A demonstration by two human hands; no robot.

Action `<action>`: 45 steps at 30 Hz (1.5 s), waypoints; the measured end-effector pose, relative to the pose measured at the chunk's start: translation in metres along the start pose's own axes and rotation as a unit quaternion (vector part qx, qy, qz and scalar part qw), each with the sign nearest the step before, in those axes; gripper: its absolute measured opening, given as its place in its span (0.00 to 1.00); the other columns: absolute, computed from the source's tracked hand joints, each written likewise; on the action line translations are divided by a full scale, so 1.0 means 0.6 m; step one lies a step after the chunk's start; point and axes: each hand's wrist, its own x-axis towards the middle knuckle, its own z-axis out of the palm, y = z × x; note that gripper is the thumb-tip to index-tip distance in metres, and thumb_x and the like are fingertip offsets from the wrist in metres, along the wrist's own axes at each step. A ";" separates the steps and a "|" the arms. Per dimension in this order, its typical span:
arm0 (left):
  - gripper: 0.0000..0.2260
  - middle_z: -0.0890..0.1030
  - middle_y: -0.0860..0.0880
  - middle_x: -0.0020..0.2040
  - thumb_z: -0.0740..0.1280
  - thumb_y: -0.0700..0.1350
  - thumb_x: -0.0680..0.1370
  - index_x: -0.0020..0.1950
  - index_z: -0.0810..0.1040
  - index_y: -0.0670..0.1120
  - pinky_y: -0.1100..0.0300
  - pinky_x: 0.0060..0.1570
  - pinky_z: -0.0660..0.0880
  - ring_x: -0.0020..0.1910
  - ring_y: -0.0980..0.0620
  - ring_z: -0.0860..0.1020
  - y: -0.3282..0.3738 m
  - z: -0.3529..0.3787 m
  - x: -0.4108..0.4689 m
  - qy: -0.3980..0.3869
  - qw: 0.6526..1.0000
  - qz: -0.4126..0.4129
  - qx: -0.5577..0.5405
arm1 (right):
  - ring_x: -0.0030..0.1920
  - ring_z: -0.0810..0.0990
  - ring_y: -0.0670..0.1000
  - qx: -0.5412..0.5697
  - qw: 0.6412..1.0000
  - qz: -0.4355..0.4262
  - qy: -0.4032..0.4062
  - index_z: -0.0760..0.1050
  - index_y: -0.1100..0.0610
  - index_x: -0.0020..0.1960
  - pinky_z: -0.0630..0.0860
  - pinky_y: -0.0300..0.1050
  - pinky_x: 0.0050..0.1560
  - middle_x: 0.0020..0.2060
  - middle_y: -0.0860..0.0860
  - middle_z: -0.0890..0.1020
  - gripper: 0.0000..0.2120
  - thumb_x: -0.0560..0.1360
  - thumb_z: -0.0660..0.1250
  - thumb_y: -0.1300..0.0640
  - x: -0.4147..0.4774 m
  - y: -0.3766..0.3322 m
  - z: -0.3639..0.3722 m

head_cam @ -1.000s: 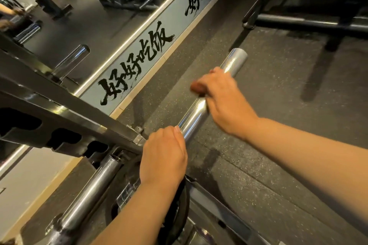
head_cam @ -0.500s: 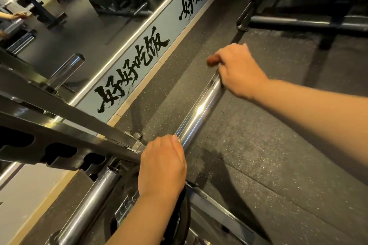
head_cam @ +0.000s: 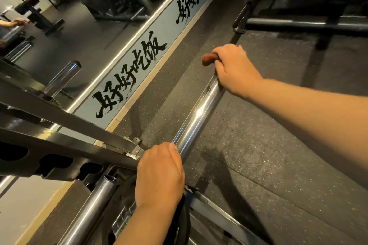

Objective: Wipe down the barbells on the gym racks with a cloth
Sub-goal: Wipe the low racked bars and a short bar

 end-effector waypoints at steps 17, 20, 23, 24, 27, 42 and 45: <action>0.16 0.64 0.58 0.34 0.45 0.49 0.84 0.39 0.64 0.53 0.58 0.41 0.62 0.35 0.54 0.67 -0.001 0.002 -0.001 0.009 1.000 0.007 0.010 | 0.82 0.48 0.54 0.181 0.978 0.098 0.026 0.64 0.49 0.74 0.51 0.58 0.81 0.76 0.50 0.62 0.17 0.86 0.52 0.56 -0.098 -0.035 0.027; 0.18 0.64 0.57 0.34 0.41 0.51 0.84 0.39 0.64 0.53 0.58 0.41 0.62 0.36 0.54 0.67 0.001 -0.001 -0.001 0.004 1.000 0.004 0.011 | 0.80 0.34 0.46 0.257 0.962 0.096 -0.007 0.49 0.47 0.82 0.40 0.41 0.75 0.81 0.41 0.42 0.26 0.86 0.50 0.54 -0.211 -0.124 0.073; 0.19 0.66 0.57 0.34 0.40 0.53 0.83 0.39 0.64 0.53 0.58 0.41 0.64 0.36 0.55 0.68 0.005 -0.003 -0.002 0.003 1.000 0.002 0.005 | 0.79 0.32 0.42 0.325 0.941 0.091 -0.003 0.41 0.45 0.82 0.40 0.47 0.77 0.79 0.36 0.35 0.29 0.86 0.51 0.55 -0.270 -0.156 0.094; 0.19 0.66 0.57 0.34 0.40 0.53 0.83 0.38 0.64 0.53 0.58 0.40 0.64 0.35 0.56 0.68 0.005 -0.004 -0.003 0.004 1.000 0.001 0.002 | 0.80 0.33 0.42 0.341 0.934 0.105 0.003 0.42 0.44 0.82 0.42 0.49 0.77 0.80 0.37 0.36 0.28 0.86 0.51 0.56 -0.257 -0.148 0.092; 0.17 0.66 0.57 0.34 0.40 0.53 0.83 0.36 0.59 0.56 0.59 0.39 0.61 0.34 0.59 0.66 0.004 -0.003 -0.002 0.007 1.000 0.002 0.000 | 0.80 0.53 0.56 0.358 0.919 0.153 0.055 0.52 0.48 0.80 0.56 0.60 0.79 0.81 0.47 0.48 0.24 0.86 0.50 0.58 -0.177 -0.112 0.073; 0.16 0.65 0.58 0.34 0.44 0.51 0.84 0.39 0.63 0.54 0.57 0.42 0.62 0.36 0.53 0.67 0.002 0.001 -0.003 0.016 1.000 -0.001 0.008 | 0.79 0.33 0.41 0.298 0.948 0.110 -0.016 0.46 0.42 0.82 0.39 0.50 0.77 0.80 0.34 0.37 0.27 0.86 0.50 0.55 -0.246 -0.137 0.078; 0.17 0.65 0.57 0.34 0.44 0.50 0.84 0.38 0.63 0.52 0.57 0.41 0.62 0.35 0.53 0.67 0.001 0.001 -0.002 0.016 1.000 0.005 0.012 | 0.81 0.35 0.49 0.251 0.958 0.139 0.006 0.56 0.50 0.81 0.39 0.52 0.77 0.82 0.44 0.42 0.23 0.86 0.51 0.57 -0.153 -0.084 0.045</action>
